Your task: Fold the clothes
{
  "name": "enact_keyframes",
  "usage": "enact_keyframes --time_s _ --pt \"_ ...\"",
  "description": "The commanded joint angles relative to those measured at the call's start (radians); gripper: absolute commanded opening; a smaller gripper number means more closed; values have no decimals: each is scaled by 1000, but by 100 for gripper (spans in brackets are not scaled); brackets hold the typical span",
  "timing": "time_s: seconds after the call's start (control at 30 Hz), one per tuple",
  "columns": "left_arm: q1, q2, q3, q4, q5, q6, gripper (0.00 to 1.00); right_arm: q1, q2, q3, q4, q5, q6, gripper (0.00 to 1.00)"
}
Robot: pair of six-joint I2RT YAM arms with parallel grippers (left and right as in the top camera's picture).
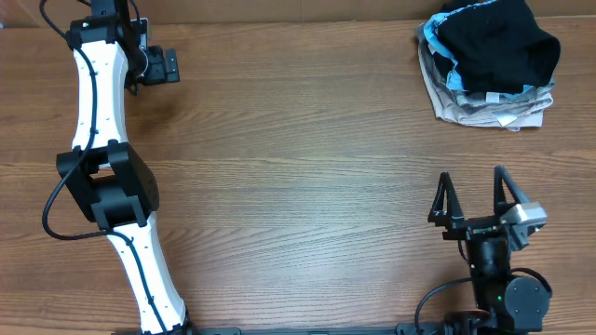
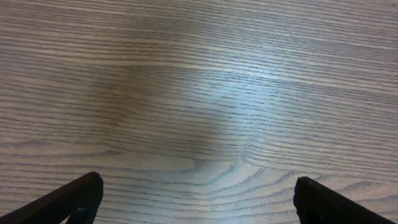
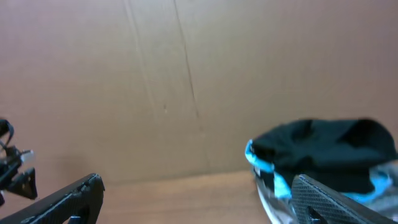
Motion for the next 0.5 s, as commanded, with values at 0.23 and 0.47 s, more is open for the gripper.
enact_keyframes --time_s 0.23,0.47 --pt "-2 8 -5 2 8 -17 100 5 -134 -139 -80 -14 11 100" --pt "-2 8 -5 2 8 -17 100 5 -137 -167 -172 -14 12 100"
